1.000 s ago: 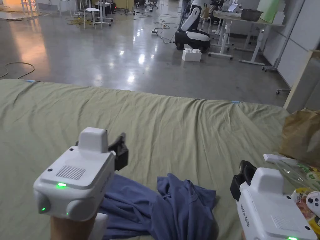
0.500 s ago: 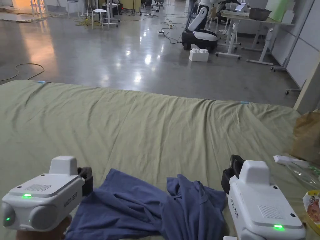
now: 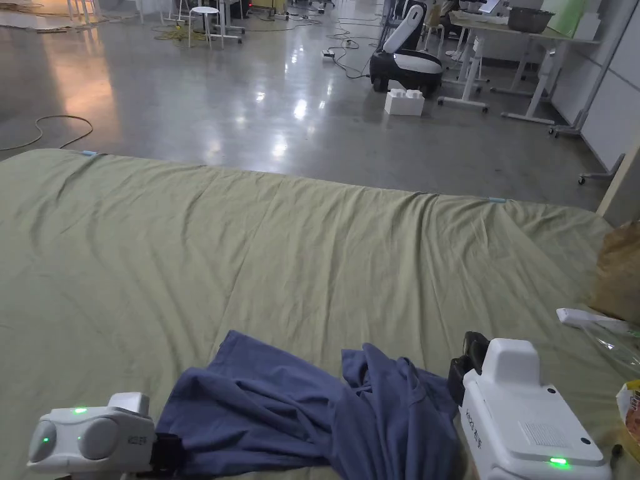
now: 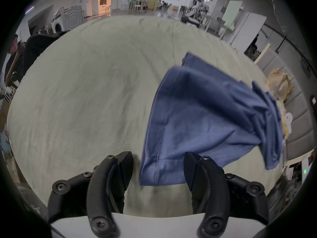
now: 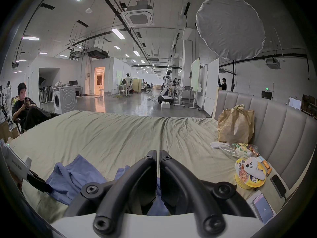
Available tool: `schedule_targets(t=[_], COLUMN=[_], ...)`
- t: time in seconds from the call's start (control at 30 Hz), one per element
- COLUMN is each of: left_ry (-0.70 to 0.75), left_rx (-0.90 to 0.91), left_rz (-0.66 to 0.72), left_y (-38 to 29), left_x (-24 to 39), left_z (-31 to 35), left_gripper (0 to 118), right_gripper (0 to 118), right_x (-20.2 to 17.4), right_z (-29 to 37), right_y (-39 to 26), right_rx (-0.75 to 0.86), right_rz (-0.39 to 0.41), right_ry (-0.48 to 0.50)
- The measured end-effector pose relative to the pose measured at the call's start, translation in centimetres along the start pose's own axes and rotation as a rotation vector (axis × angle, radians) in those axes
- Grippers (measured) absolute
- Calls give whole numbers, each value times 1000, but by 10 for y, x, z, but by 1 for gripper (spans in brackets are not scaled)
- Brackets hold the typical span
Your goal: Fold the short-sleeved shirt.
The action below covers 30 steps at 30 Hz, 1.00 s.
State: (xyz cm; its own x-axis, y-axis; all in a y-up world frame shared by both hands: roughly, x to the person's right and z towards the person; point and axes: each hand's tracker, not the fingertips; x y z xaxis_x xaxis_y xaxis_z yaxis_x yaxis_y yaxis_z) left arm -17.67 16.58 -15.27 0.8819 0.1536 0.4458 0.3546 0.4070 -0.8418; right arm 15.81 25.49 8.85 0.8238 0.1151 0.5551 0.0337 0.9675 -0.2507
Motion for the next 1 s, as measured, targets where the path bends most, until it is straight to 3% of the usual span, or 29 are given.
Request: schedule_targets(t=[0.03, 0.1, 0.2, 0.27, 0.33, 0.47, 0.5, 0.53, 0.63, 0.77, 0.9, 1.0], left_ry=[33, 78, 110, 88, 22, 59, 50, 33, 9, -3, -2, 5], left_rx=[16, 27, 56, 51, 55, 103, 119, 132, 183, 208, 223, 229], left_rz=[-45, -89, -148, -163, -136, -156, -142, -118, -96, -81, -82, -88], left_y=[-2, 0, -8, -2, 1, -12, -14, -12, -13, -15, -17, -19], left_x=[-1, 12, 26, 9, 2, 16, 14, 5, -6, -8, -1, 7], left_z=[-37, -33, -29, -49, -54, -38, -34, -35, -28, -17, -10, -5], left_gripper=[62, 60, 34, 6, 6, 5, 5, 5, 5, 5, 5, 5], right_gripper=[4, 4, 4, 4, 4, 6, 12, 27, 58, 59, 84, 80], right_x=[0, 0, 1, 3, 6, 22, 28, 33, 55, 69, 66, 56], right_z=[-1, -2, -4, -7, -12, -32, -42, -52, -95, -143, -179, -196], right_y=[-1, -4, -8, -10, -13, -20, -23, -25, -40, -64, -88, -102], right_rx=[-6, -15, -26, -40, -53, -99, -157, -202, -393, -547, -655, -706], right_rz=[0, 1, 4, 1, -2, 13, 14, 13, -65, -71, -61, -24], right_ry=[1, 0, -4, -4, -2, -9, -15, -13, 17, 27, 103, 134])
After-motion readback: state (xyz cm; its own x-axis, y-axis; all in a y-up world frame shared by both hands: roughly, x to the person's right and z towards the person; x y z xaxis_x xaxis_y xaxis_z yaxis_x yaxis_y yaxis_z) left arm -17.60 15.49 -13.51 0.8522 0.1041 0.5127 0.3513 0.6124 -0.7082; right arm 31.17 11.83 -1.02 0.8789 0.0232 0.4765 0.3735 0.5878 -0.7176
